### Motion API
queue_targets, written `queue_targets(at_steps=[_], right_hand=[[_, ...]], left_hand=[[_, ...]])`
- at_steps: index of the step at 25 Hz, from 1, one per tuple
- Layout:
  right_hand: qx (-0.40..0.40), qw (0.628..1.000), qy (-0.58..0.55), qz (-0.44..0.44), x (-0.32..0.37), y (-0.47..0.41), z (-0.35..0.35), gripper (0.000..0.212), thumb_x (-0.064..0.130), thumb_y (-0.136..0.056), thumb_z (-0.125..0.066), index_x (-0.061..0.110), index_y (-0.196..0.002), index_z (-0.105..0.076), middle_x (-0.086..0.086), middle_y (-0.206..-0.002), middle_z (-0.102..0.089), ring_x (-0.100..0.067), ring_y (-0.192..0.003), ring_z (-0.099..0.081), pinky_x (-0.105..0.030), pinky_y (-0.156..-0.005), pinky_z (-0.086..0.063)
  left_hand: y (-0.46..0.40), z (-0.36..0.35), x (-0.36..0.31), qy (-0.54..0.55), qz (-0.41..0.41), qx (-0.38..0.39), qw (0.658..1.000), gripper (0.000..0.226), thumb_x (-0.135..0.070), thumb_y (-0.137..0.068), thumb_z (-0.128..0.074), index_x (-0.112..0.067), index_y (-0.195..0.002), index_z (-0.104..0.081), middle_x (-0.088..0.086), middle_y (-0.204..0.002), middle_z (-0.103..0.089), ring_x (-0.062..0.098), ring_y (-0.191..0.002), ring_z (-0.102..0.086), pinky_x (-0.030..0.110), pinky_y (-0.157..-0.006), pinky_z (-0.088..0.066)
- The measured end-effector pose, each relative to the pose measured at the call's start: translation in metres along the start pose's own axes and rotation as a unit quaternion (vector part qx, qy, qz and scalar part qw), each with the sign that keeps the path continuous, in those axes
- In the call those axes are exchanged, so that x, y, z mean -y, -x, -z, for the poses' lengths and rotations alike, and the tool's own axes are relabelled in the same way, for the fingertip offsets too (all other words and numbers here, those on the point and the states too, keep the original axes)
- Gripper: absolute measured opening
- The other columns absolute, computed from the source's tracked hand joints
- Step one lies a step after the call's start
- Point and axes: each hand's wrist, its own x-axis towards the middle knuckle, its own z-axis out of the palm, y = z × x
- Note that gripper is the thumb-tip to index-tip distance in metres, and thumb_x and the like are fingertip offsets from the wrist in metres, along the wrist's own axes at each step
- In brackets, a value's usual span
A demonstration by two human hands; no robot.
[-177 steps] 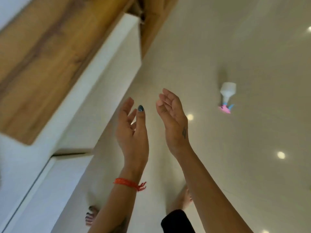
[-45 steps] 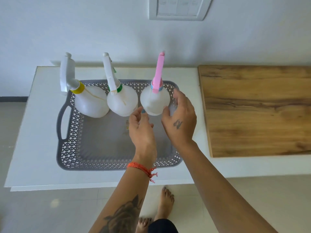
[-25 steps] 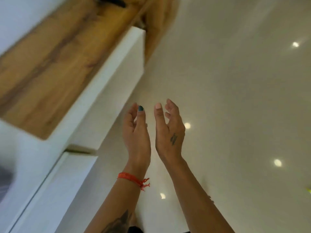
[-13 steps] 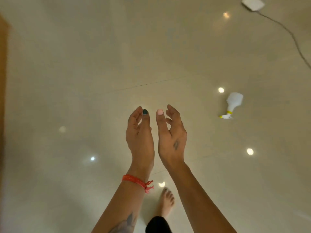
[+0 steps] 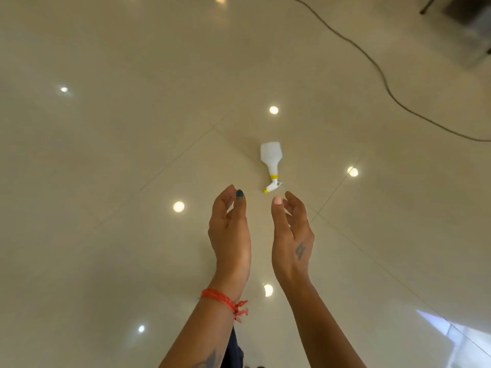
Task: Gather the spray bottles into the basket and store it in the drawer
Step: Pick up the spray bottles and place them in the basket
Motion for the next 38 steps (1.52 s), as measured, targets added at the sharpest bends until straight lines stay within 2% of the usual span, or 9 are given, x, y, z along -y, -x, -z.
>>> queue_targets(at_steps=[3, 7, 13, 17, 20, 23, 27, 33, 38], right_hand=[[-0.045, 0.999, 0.017, -0.023, 0.004, -0.058, 0.002, 0.057, 0.062, -0.079, -0.041, 0.032, -0.127, -0.046, 0.008, -0.125, -0.056, -0.008, -0.108, -0.052, -0.020, -0.075, -0.038], [-0.085, 0.995, 0.017, -0.054, 0.008, -0.120, 0.001, 0.054, 0.060, -0.079, -0.044, 0.033, -0.126, -0.048, 0.007, -0.124, -0.057, -0.010, -0.109, -0.054, -0.016, -0.071, -0.038], [-0.101, 0.990, 0.021, -0.093, -0.019, -0.215, -0.016, 0.052, 0.056, -0.084, -0.050, 0.029, -0.128, -0.047, 0.006, -0.125, -0.056, -0.012, -0.111, -0.054, -0.026, -0.080, -0.041], [-0.085, 0.989, 0.047, -0.109, -0.056, -0.285, -0.037, 0.049, 0.049, -0.087, -0.053, 0.025, -0.129, -0.047, 0.003, -0.129, -0.056, -0.015, -0.114, -0.054, -0.033, -0.091, -0.044], [-0.061, 0.989, 0.066, -0.117, -0.090, -0.336, -0.051, 0.051, 0.050, -0.087, -0.053, 0.024, -0.131, -0.046, 0.001, -0.131, -0.055, -0.017, -0.116, -0.053, -0.031, -0.089, -0.041], [-0.040, 0.987, 0.105, -0.118, -0.124, -0.374, -0.061, 0.055, 0.050, -0.086, -0.053, 0.022, -0.132, -0.044, -0.001, -0.133, -0.054, -0.019, -0.119, -0.051, -0.038, -0.096, -0.043], [-0.011, 0.978, 0.163, -0.131, -0.173, -0.406, -0.072, 0.058, 0.047, -0.084, -0.056, 0.021, -0.134, -0.042, -0.002, -0.136, -0.052, -0.021, -0.121, -0.049, -0.036, -0.093, -0.043], [0.091, 0.942, 0.276, -0.166, -0.237, -0.433, -0.102, 0.062, 0.039, -0.082, -0.061, 0.019, -0.136, -0.038, -0.003, -0.136, -0.050, -0.025, -0.122, -0.048, -0.037, -0.095, -0.044], [0.123, 0.924, 0.340, -0.123, -0.248, -0.444, -0.116, 0.045, 0.028, -0.080, -0.063, 0.013, -0.120, -0.047, -0.008, -0.111, -0.058, -0.027, -0.102, -0.055, -0.036, -0.081, -0.046]], left_hand=[[-0.049, -0.044, -0.007, -0.040, 0.020, 0.033, 0.998, 0.026, -0.028, -0.092, -0.052, -0.029, -0.119, -0.056, -0.007, -0.125, -0.059, 0.013, -0.113, -0.057, 0.039, -0.101, -0.046], [-0.105, -0.086, -0.017, -0.093, 0.015, 0.071, 0.993, 0.028, -0.028, -0.092, -0.054, -0.028, -0.120, -0.056, -0.019, -0.107, -0.058, 0.003, -0.103, -0.059, 0.035, -0.097, -0.049], [-0.184, -0.137, 0.008, -0.185, 0.025, 0.101, 0.977, 0.025, -0.031, -0.091, -0.054, -0.032, -0.116, -0.055, -0.021, -0.110, -0.056, -0.007, -0.100, -0.054, 0.039, -0.100, -0.046], [-0.246, -0.174, 0.038, -0.245, 0.016, 0.116, 0.962, 0.039, -0.033, -0.090, -0.053, -0.027, -0.129, -0.050, -0.012, -0.131, -0.053, 0.005, -0.110, -0.052, 0.029, -0.096, -0.043], [-0.293, -0.202, 0.068, -0.282, 0.006, 0.103, 0.954, 0.043, -0.035, -0.090, -0.053, -0.028, -0.132, -0.046, -0.011, -0.136, -0.050, 0.001, -0.103, -0.047, 0.022, -0.086, -0.034], [-0.328, -0.223, 0.100, -0.315, 0.002, 0.107, 0.943, 0.046, -0.036, -0.091, -0.052, -0.025, -0.134, -0.045, -0.008, -0.139, -0.050, 0.005, -0.107, -0.048, 0.023, -0.086, -0.034], [-0.364, -0.238, 0.140, -0.350, -0.014, 0.131, 0.928, 0.051, -0.036, -0.090, -0.053, -0.024, -0.138, -0.039, -0.005, -0.145, -0.043, 0.016, -0.130, -0.043, 0.030, -0.101, -0.038], [-0.418, -0.247, 0.179, -0.439, -0.103, 0.159, 0.878, 0.077, -0.036, -0.084, -0.062, -0.024, -0.147, -0.019, -0.001, -0.159, -0.011, 0.021, -0.145, -0.014, 0.038, -0.115, -0.020], [-0.433, -0.251, 0.194, -0.443, -0.118, 0.212, 0.863, 0.080, -0.030, -0.075, -0.073, -0.021, -0.142, -0.030, 0.001, -0.150, -0.033, 0.020, -0.136, -0.032, 0.031, -0.108, -0.031]])
